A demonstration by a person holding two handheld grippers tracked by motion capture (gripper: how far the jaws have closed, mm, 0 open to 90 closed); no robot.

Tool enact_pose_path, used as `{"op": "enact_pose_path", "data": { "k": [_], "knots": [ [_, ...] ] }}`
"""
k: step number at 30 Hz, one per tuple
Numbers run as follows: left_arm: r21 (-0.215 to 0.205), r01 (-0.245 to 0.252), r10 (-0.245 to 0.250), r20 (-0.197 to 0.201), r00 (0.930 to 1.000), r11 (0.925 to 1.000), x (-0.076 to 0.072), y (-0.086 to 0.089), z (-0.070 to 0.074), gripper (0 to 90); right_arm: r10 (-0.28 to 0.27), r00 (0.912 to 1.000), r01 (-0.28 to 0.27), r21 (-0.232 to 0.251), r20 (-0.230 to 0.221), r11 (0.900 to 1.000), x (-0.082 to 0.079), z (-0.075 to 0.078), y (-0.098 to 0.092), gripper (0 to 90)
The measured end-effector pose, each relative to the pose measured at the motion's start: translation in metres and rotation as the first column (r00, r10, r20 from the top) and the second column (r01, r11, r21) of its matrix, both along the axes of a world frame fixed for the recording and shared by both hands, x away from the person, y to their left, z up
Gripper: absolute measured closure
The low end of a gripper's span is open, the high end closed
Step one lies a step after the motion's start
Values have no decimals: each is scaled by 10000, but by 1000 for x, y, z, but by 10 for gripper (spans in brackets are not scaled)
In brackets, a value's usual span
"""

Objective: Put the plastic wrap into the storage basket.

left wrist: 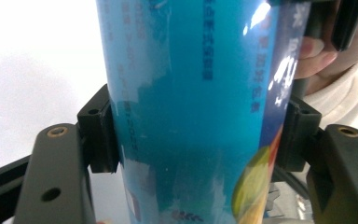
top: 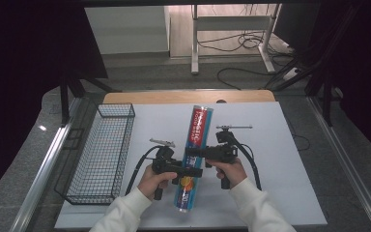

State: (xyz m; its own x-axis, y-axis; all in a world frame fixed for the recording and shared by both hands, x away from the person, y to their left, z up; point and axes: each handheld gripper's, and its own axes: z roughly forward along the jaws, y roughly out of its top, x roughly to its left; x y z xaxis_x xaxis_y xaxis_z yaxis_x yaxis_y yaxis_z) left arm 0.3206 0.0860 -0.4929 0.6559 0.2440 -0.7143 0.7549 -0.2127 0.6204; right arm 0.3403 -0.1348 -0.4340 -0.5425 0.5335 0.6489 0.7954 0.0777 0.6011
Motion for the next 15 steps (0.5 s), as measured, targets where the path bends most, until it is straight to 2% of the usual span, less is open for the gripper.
{"op": "enact_pose_path", "data": {
  "k": [3, 5, 7, 10, 13, 15],
  "knots": [
    [-252, -118, 114, -160, 9998, 9996, 2, 4, 0, 320, -157, 9995, 152, 175, 263, 9997, -1, 4, -5, 142],
    [-285, -197, 191, -207, 9996, 9994, 3, 7, 2, 320, -310, 9987, 313, -75, 393, 9995, -2, 6, -10, 108],
    [-77, -342, 342, -13, 9994, 9994, 2, 11, 5, 320, -368, 9982, 377, -164, 483, 9992, -5, 9, -17, 98],
    [63, -545, 545, -71, 9985, 9985, 1, 20, 10, 320, -567, 9946, 593, -272, 873, 9979, -10, 12, -33, 97],
    [195, -731, 732, -10, 9973, 9971, 0, 28, 14, 320, -680, 9890, 792, -818, 1316, 9935, -19, 11, -54, 99],
    [222, -848, 848, -10, 9964, 9961, -1, 34, 18, 320, -649, 9877, 802, -1045, 1422, 9913, -23, 7, -65, 103]
  ]
}}
